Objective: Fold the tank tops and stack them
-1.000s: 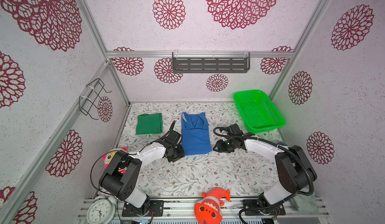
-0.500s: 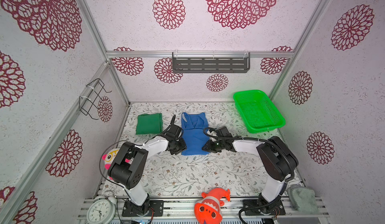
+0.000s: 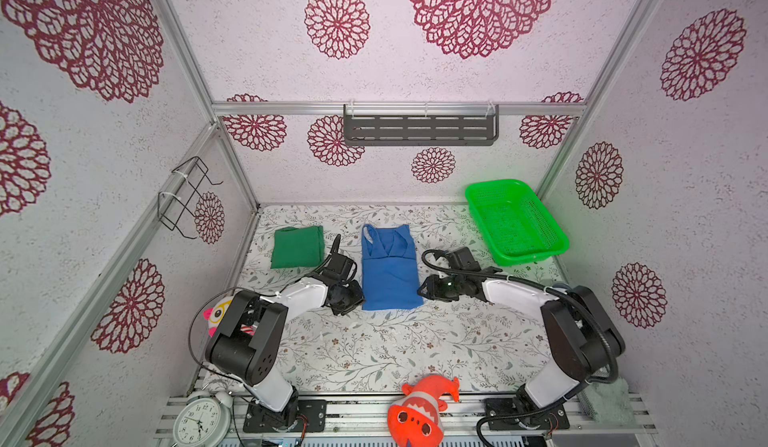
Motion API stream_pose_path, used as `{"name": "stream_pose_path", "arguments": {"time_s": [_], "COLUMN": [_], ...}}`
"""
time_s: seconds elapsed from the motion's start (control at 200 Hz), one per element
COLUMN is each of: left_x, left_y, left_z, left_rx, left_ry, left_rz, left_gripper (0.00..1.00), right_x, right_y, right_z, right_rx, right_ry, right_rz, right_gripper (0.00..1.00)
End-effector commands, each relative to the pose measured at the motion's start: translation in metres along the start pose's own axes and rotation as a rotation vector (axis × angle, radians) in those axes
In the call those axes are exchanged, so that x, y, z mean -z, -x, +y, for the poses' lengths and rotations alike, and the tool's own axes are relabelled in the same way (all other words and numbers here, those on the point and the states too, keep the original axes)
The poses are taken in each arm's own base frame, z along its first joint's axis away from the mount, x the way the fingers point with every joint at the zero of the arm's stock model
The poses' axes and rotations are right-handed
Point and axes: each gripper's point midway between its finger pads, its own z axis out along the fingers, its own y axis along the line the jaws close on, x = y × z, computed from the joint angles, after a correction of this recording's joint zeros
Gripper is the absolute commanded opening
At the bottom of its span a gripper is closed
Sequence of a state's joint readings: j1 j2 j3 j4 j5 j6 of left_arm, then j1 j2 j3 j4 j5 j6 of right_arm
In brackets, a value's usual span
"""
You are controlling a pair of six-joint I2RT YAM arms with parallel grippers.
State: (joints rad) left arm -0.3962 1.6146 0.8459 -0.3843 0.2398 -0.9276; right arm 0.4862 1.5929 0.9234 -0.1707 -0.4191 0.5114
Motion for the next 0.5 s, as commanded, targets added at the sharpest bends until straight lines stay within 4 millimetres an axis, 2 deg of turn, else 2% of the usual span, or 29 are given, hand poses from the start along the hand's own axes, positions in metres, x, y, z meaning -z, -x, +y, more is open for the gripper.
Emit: {"name": "stream_pose_path", "arguments": {"time_s": [0.0, 0.155, 0.3, 0.495], "left_x": [0.009, 0.006, -0.004, -0.022], "left_y": [-0.015, -0.032, -0.037, -0.039], "left_z": [0.005, 0.007, 0.009, 0.01], "left_rx": [0.032, 0.126, 0.206, 0.27], "left_ry": [-0.016, -0.092, -0.13, -0.14], "left_rz": [0.043, 0.066, 0.05, 0.031], "left_gripper": [0.55, 0.65, 0.65, 0.64], "right_x": [0.01, -0.004, -0.017, -0.036], "right_y": [-0.015, -0.027, -0.035, -0.052], "right_z": [-0.003, -0.003, -0.009, -0.006], "right_rx": [-0.018, -0.112, -0.176, -0.234], "right_ry": [-0.004, 0.078, 0.078, 0.105], "right_rz": [0.035, 0.031, 0.013, 0.007], "right_gripper": [0.43, 0.47, 0.57, 0.57]}}
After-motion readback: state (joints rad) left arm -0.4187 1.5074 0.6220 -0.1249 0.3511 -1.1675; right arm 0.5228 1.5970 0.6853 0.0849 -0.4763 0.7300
